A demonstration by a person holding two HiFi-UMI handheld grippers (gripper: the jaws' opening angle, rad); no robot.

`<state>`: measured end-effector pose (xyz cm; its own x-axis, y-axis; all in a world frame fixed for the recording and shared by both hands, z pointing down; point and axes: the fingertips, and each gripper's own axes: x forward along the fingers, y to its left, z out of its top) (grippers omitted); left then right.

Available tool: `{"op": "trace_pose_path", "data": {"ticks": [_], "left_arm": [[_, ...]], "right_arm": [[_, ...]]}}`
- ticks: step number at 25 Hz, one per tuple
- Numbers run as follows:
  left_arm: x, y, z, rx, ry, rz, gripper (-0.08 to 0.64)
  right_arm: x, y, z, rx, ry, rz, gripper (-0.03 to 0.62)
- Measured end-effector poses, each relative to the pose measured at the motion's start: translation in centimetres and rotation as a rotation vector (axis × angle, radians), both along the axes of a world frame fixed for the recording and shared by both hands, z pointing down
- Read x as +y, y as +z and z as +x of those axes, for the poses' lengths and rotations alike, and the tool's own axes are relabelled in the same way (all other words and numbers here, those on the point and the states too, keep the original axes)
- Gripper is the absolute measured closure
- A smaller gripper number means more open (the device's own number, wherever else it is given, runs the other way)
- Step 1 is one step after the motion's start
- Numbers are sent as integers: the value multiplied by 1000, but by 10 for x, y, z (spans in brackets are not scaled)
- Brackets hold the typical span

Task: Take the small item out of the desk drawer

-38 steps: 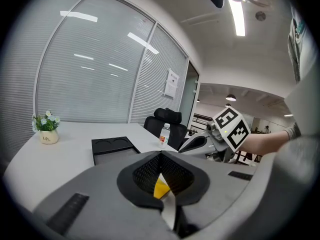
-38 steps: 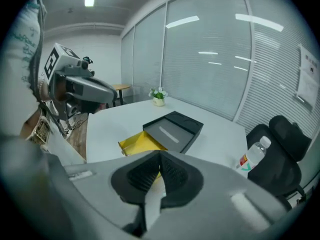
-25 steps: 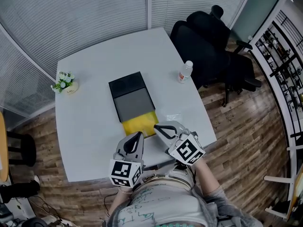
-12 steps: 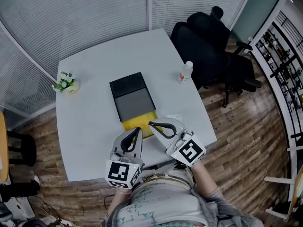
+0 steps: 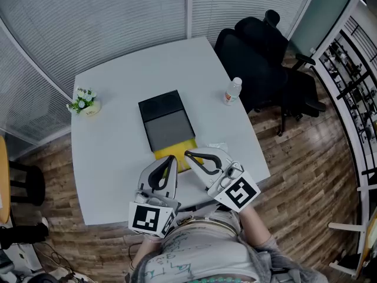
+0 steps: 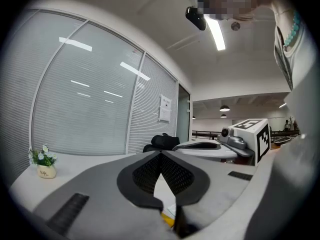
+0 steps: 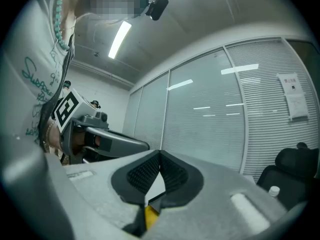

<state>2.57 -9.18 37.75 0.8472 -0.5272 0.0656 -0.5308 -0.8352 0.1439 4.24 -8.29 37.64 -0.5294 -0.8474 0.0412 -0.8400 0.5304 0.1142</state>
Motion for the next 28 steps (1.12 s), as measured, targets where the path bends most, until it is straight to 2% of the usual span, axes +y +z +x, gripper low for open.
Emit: {"op": "trace_pose_path", "data": {"ticks": [6, 28], "left_arm": [[0, 3, -2, -2, -6, -2, 561], [-1, 17, -2, -25, -7, -21, 563]], "right_arm": [[-1, 2, -10, 20, -6, 3, 589], [-2, 8, -9, 34, -10, -16, 589]]}}
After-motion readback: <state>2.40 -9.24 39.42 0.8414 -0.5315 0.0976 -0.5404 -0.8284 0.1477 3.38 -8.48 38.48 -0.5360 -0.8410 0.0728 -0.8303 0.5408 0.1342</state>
